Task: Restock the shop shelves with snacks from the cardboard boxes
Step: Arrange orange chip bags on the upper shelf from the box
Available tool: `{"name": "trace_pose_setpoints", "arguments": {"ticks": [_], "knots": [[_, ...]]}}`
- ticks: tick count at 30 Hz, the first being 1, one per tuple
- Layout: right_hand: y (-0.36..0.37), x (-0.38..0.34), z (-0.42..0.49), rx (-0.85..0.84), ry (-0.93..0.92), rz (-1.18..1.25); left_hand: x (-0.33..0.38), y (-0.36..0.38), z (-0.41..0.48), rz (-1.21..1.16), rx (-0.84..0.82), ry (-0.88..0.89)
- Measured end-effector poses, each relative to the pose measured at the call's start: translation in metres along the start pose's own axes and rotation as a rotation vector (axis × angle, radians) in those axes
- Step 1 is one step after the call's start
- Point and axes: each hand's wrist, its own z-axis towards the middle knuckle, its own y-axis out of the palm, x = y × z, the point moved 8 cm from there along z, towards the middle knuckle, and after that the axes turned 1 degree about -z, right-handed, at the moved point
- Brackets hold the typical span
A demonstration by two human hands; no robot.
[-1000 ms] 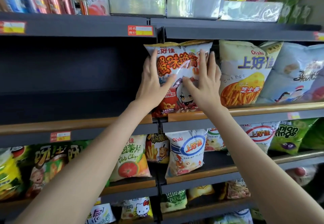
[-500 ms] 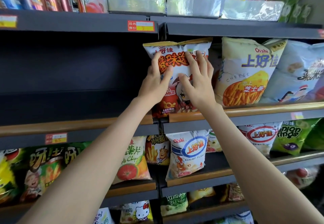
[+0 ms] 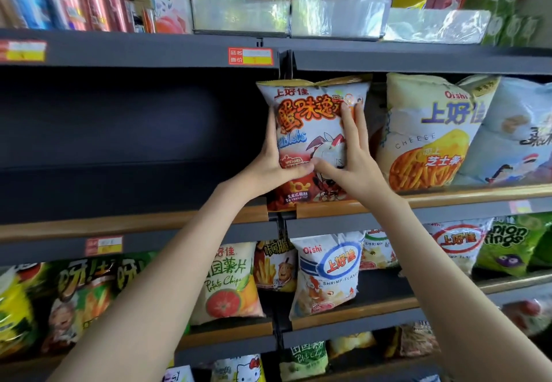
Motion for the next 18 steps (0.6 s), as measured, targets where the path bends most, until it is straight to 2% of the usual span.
{"name": "trace_pose_setpoints", "arguments": {"ticks": [3,6,9,14,18], "knots": [[-0.003,0.005,-0.001,-0.073,-0.023,-0.056,-0.015,0.008,0.002,0.159,-0.125,-0.116],[-0.014,0.009,0.000,-0.047,-0.020,-0.086,-0.014,0.012,0.009,0.285,-0.144,-0.162],[-0.017,0.011,-0.004,-0.020,-0.028,-0.104,-0.015,0.015,0.011,0.324,-0.103,-0.170],[-0.019,0.005,-0.011,-0.047,0.019,-0.151,-0.006,0.013,-0.001,0.250,-0.045,-0.234],[-0.028,-0.019,-0.029,0.100,0.054,-0.316,0.014,0.012,-0.038,0.187,0.134,-0.297]]}}
